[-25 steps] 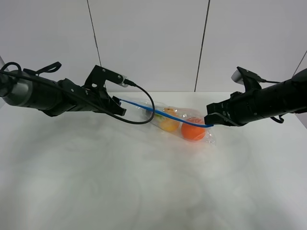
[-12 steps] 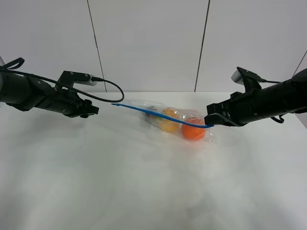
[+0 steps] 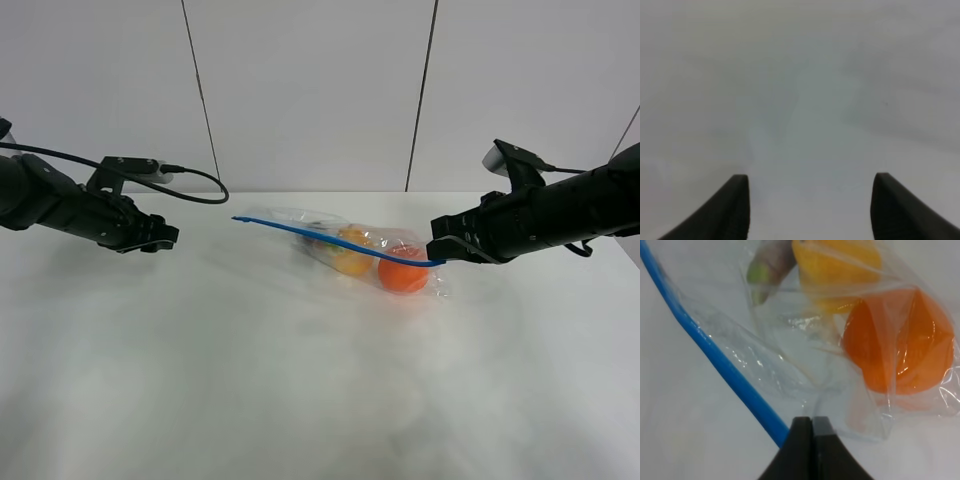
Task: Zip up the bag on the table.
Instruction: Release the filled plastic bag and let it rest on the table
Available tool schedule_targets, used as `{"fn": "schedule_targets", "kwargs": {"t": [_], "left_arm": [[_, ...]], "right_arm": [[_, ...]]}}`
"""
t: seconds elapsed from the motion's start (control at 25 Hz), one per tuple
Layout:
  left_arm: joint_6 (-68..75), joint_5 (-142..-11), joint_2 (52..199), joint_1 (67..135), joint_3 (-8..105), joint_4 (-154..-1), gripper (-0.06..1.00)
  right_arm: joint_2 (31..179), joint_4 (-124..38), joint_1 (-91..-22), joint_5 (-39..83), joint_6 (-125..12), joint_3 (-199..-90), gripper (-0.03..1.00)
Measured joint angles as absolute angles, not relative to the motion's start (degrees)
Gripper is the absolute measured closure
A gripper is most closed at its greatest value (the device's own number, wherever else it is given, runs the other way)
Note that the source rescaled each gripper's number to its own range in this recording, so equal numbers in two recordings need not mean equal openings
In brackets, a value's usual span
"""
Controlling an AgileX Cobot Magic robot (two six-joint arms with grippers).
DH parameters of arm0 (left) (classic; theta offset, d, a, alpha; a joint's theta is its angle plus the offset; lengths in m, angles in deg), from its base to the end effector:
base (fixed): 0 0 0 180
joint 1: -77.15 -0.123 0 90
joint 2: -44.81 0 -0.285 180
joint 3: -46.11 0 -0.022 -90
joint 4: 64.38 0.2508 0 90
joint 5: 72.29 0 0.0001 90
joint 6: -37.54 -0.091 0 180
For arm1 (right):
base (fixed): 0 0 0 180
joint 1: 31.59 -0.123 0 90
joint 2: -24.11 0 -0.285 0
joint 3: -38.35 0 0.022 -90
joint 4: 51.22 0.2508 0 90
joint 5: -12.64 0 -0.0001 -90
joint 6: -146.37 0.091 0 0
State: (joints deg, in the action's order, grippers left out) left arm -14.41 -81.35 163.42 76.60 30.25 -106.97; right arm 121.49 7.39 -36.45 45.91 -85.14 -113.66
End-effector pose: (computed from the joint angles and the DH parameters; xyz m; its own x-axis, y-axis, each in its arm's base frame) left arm 0.3876 -0.0060 0.1427 -0.7581 0.1606 -0.6321 0.1879 0.9819 0.0240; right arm 0.2961 0.0680 0.2132 -0.8222 -0.0333 -0.5682 -0.3138 0.8593 0.4038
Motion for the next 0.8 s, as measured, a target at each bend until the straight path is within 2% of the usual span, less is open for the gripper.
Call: {"fn": "schedule_targets", "kwargs": {"t": [0.36, 0.64, 0.8], "left_arm": [[-11.8, -85.5, 163.4, 75.8, 30.3, -106.9, 0.23], [-8.6, -91.0, 163.1, 69.0, 30.3, -106.9, 0.23], [-9.2, -91.9, 161.5, 67.4, 30.3, -107.1, 0.23]], "right_arm": [[121.5, 7.4, -36.4, 45.9, -85.1, -113.7, 0.97], [121.5, 7.4, -36.4, 45.9, -85.1, -113.7, 0.97], [121.5, 7.4, -36.4, 45.7, -85.1, -113.7, 0.97]]}}
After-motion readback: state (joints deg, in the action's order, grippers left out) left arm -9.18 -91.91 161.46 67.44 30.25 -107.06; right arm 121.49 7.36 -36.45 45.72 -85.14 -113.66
